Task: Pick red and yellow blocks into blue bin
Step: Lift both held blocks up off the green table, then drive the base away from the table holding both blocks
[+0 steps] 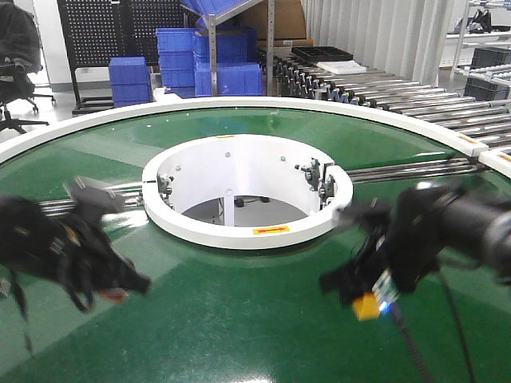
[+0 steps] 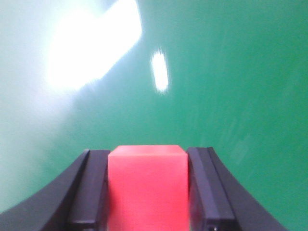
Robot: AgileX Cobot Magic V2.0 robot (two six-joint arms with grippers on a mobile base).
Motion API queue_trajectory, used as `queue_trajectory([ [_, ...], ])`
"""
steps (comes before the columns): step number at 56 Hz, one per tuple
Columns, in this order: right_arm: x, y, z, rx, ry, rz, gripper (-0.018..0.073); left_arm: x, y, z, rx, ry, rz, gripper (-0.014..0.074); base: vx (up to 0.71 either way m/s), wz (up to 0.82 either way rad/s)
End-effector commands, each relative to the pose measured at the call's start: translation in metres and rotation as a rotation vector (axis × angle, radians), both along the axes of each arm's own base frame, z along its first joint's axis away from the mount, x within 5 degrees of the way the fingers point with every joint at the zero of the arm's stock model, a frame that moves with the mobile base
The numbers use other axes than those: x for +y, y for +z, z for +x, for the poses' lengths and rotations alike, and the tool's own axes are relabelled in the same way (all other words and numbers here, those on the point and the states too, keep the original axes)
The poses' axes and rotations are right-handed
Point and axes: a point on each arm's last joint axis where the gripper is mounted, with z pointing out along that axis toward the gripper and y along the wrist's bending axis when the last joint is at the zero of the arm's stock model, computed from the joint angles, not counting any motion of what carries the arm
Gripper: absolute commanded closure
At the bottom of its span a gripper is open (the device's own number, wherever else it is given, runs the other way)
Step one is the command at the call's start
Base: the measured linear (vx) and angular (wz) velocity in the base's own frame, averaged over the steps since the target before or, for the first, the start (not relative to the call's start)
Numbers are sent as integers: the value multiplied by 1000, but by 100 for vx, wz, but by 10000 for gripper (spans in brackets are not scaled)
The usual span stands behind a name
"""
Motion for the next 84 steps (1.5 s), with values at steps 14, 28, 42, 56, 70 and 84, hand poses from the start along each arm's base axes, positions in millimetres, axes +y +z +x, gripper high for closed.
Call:
queue_trajectory([
  [14,-44,105,-182,-689,14,135,569,43,64,-160,-452,50,-221,597,0,0],
  [28,-62,72,-256,-800,13,156,569,57,28,-210,-502,62,-278,597,0,0],
  [42,-68,59,-283,-823,13,162,569,60,28,-221,-547,61,-298,597,0,0],
  [56,-69,58,-285,-815,13,160,569,60,26,-221,-531,61,-293,597,0,0],
  [70,-69,58,-285,-815,13,160,569,60,26,-221,-531,61,-293,597,0,0],
  [84,-69,58,-285,-815,13,160,569,60,26,-221,-531,61,-293,597,0,0],
])
